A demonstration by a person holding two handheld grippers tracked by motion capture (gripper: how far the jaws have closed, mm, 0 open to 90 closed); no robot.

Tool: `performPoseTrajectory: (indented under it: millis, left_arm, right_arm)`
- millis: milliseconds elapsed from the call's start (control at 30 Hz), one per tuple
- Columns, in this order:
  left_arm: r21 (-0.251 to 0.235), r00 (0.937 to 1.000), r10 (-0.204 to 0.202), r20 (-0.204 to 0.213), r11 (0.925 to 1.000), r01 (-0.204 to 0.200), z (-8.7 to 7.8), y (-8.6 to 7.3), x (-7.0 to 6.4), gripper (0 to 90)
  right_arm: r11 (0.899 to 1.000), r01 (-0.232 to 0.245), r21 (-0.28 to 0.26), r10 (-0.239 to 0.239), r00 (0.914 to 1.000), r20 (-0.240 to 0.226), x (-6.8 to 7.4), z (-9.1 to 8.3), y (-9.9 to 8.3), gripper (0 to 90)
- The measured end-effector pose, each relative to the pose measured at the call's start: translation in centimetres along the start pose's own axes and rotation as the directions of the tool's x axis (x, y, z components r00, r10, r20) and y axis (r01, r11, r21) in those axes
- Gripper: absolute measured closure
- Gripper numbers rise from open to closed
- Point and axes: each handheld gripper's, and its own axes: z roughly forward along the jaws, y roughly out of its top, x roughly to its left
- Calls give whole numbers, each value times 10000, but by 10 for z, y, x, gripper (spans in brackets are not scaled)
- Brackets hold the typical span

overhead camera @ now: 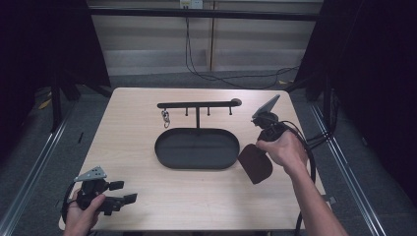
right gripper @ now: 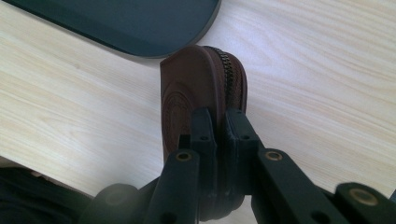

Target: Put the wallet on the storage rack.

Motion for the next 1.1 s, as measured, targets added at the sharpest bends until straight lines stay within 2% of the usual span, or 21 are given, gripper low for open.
performPoseTrajectory:
  millis: [67,133,333,367,467,933,1100]
  left_arm:
    - [27,10000,17,-11,10000,-17,0,0,0,189]
    - [20,10000,-6,-28,10000,6,0,0,0,189]
    - [125,10000,14,85,9999,-15,1,0,0,188]
    - [105,10000,16,70,9999,-17,1,0,0,187]
    - [42,10000,6,40,10000,-6,0,0,0,186]
    - [-68,9999,-63,92,10000,64,0,1,2,183]
    - [-102,9999,-103,82,9999,104,-1,1,3,183]
  right_arm:
    - [9999,-116,-58,116,9999,-82,-1,-4,2,834]
    - [9998,-176,30,176,9998,51,-1,-5,3,834]
    - [9993,-376,-30,376,9993,72,-4,-10,9,834]
    - [9991,-365,-207,365,9993,24,-4,-13,11,832]
    - [9989,-375,-275,377,9993,61,-4,-16,14,833]
    - [9960,-720,-534,718,9974,-49,-1,-23,43,833]
    - [9927,-848,-853,834,9963,-190,-1,-23,51,833]
